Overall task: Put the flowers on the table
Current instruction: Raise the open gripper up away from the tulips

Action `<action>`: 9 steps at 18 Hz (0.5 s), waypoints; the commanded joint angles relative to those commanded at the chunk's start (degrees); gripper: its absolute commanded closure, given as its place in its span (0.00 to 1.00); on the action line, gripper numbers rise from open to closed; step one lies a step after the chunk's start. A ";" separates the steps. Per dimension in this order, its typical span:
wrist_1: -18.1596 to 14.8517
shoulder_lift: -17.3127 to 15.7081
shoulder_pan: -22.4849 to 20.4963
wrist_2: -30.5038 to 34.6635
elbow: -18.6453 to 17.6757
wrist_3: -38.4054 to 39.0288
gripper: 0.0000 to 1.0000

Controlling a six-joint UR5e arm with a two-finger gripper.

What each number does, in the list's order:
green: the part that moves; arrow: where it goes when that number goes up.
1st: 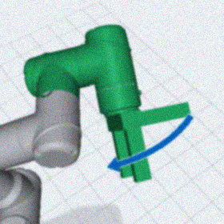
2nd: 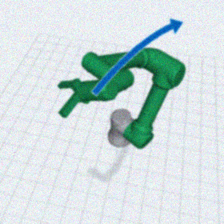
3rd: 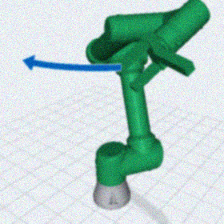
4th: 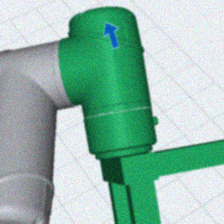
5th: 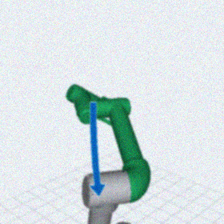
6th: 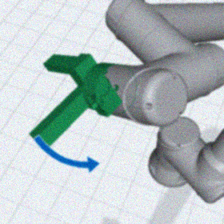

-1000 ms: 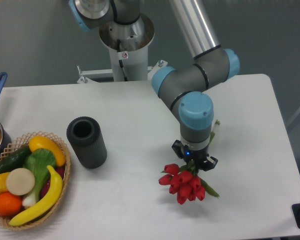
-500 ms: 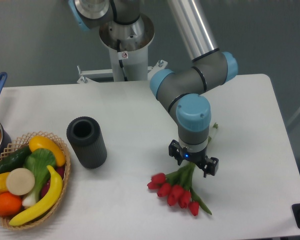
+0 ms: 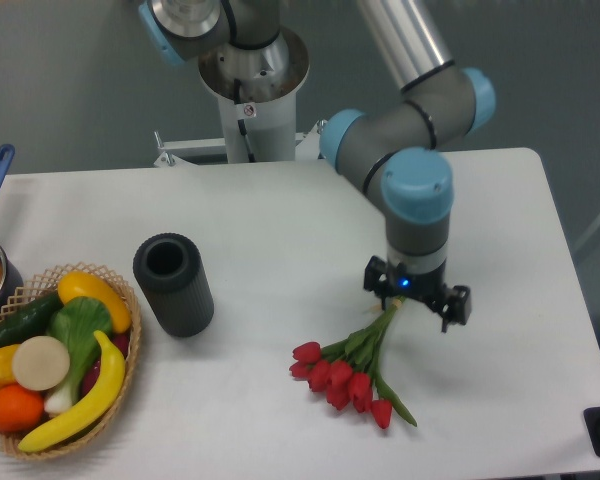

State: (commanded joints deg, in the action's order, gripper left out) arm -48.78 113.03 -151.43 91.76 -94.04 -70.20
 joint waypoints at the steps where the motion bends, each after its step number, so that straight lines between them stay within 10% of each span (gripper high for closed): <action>1: 0.00 0.09 -0.09 0.09 0.09 -0.89 0.00; 9: 0.00 -0.09 -1.59 -0.44 -0.52 -4.33 0.00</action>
State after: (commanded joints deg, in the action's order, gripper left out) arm -48.78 112.94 -153.02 91.32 -94.57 -74.53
